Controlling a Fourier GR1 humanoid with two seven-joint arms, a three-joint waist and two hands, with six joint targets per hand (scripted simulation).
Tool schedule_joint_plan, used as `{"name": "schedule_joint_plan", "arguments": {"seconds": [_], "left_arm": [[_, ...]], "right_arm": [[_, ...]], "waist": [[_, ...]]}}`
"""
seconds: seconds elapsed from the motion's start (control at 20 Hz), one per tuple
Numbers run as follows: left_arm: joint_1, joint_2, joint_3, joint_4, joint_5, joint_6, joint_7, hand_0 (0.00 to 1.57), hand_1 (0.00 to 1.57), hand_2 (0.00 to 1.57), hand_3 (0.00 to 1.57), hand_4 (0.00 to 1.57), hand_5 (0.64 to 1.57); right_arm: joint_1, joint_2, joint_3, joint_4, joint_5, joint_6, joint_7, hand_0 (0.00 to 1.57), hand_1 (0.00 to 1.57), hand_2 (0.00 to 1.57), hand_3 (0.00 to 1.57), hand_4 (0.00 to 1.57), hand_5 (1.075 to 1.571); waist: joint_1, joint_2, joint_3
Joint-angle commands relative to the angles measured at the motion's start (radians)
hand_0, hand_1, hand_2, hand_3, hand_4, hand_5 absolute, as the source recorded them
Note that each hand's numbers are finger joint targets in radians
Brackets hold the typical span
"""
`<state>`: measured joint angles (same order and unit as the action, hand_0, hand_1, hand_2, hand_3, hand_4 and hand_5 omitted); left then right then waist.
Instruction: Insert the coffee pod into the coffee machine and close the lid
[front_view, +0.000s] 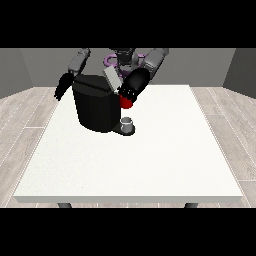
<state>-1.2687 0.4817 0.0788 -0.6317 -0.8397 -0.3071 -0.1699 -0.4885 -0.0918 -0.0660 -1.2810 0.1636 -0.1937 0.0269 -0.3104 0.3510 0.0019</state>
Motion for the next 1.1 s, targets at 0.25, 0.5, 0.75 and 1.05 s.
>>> {"name": "schedule_joint_plan", "arguments": {"seconds": [0.25, 0.5, 0.75, 1.05], "left_arm": [[-0.038, 0.013, 0.037, 0.016, 0.009, 0.034, -0.025, 1.25, 1.25, 1.21, 0.96, 0.0, 1.571], [-0.026, 0.007, 0.023, 0.013, -0.01, 0.066, -0.063, 1.22, 1.22, 1.2, 0.98, 0.0, 1.571], [-0.057, 0.066, 0.031, 0.019, -0.024, 0.077, -0.113, 1.14, 1.14, 1.12, 0.84, 0.0, 1.571], [-0.024, 0.095, 0.018, 0.029, -0.061, 0.127, -0.154, 0.74, 0.74, 0.87, 0.65, 0.0, 1.571]], "right_arm": [[0.018, -0.001, 0.027, 0.004, 0.018, 0.016, -0.019, 0.0, 0.0, 0.0, 0.0, 0.11, 1.571], [-0.047, -0.029, -0.006, 0.0, 0.017, -0.001, 0.052, 0.0, 0.0, 0.0, 0.0, 0.15, 1.571], [-0.026, 0.003, 0.025, -0.017, 0.032, -0.014, -0.001, 0.0, 0.0, 0.0, 0.0, 0.16, 1.571], [-0.003, 0.013, 0.043, -0.048, 0.042, -0.017, 0.037, 0.0, 0.0, 0.0, 0.0, 0.15, 1.571]], "waist": [[-0.03, 0.021, -0.0019], [-0.013, 0.021, -0.0021], [-0.038, 0.061, -0.002], [-0.042, 0.04, -0.0022]]}}
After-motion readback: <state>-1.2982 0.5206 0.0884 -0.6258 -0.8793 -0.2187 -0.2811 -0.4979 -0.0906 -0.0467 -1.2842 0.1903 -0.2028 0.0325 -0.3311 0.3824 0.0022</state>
